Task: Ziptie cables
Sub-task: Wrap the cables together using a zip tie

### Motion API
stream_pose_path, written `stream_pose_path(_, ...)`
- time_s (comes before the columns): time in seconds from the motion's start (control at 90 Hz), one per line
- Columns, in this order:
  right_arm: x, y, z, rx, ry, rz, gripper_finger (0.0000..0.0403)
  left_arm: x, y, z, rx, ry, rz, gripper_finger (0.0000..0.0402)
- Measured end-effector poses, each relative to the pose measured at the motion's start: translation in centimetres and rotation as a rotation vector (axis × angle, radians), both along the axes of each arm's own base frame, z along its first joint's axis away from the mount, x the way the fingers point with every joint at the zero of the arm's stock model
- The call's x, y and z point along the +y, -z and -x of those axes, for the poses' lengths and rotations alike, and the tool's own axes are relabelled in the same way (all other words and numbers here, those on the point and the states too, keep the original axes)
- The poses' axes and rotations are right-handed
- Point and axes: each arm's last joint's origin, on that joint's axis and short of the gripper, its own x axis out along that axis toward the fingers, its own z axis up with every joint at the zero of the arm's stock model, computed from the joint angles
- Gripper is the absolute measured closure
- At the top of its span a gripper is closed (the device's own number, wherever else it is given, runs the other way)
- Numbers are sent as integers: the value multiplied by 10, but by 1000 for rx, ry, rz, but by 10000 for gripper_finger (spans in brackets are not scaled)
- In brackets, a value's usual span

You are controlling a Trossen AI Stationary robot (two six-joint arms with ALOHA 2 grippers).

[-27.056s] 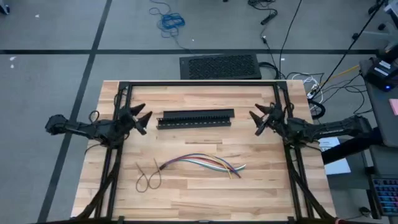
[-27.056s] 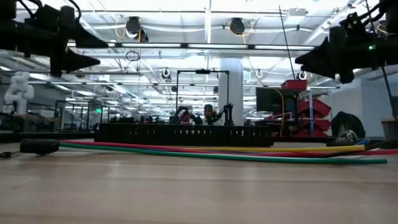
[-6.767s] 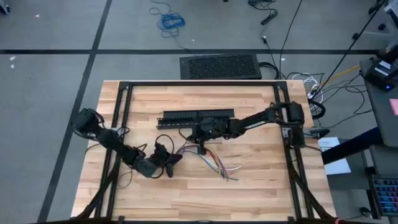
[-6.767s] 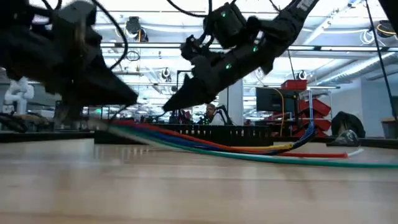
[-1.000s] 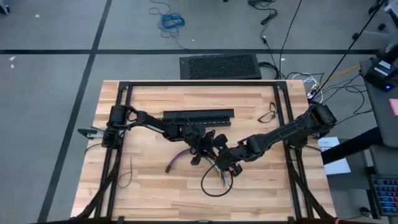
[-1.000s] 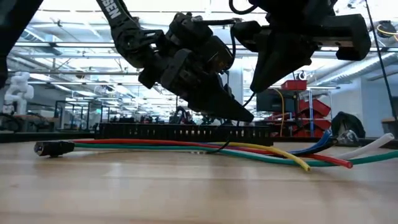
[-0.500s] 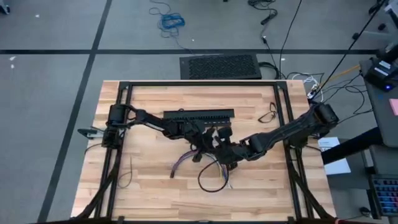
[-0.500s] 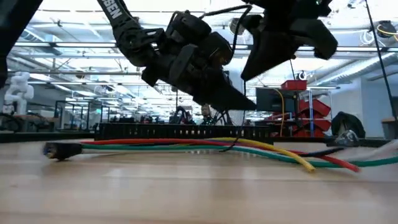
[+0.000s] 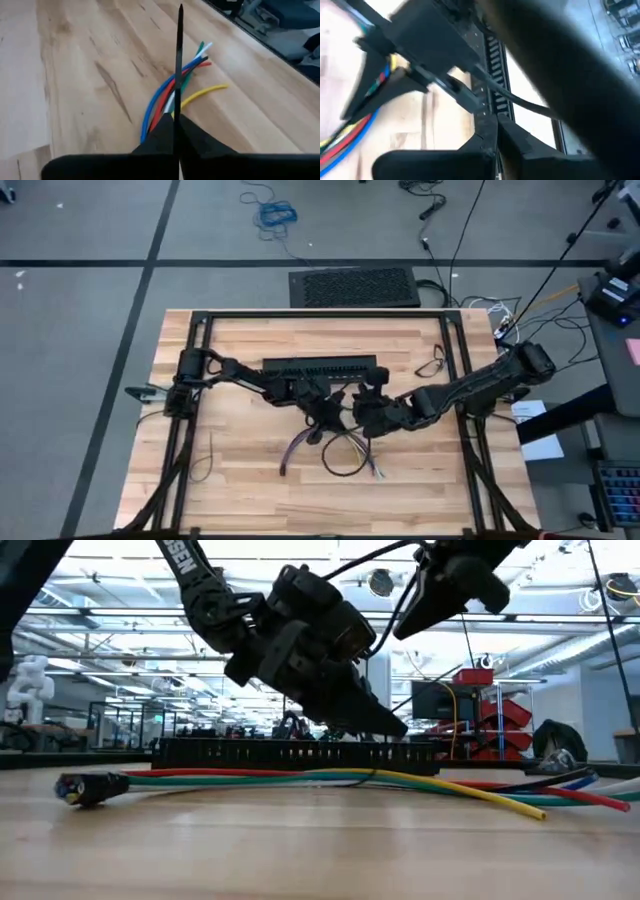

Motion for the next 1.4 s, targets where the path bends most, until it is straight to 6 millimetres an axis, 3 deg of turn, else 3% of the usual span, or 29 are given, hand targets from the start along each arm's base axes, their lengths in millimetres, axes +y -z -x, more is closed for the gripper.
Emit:
stream_pose_path(0.189,14,11,22,111,50,-72,374,0,-1,-1,-14,-2,-2,394)
stream_pose_path(0.322,26,46,34,114,26,-187,319,-1,-3,-1,-33,43,16,394)
stream_pose_path(0.5,35,91,43,-150,-61,-245,252,-4,-8,-2,-99,128,41,394)
stream_pose_path(0.667,32,106,53,-422,-179,-292,254,-5,-11,-2,-138,172,58,394)
stream_pose_path(0.911,25,105,50,-459,-340,-336,289,-6,-11,-2,-142,193,65,394)
stream_pose_path(1.4,21,95,36,-444,-490,-357,291,-6,-12,-2,-143,186,65,394)
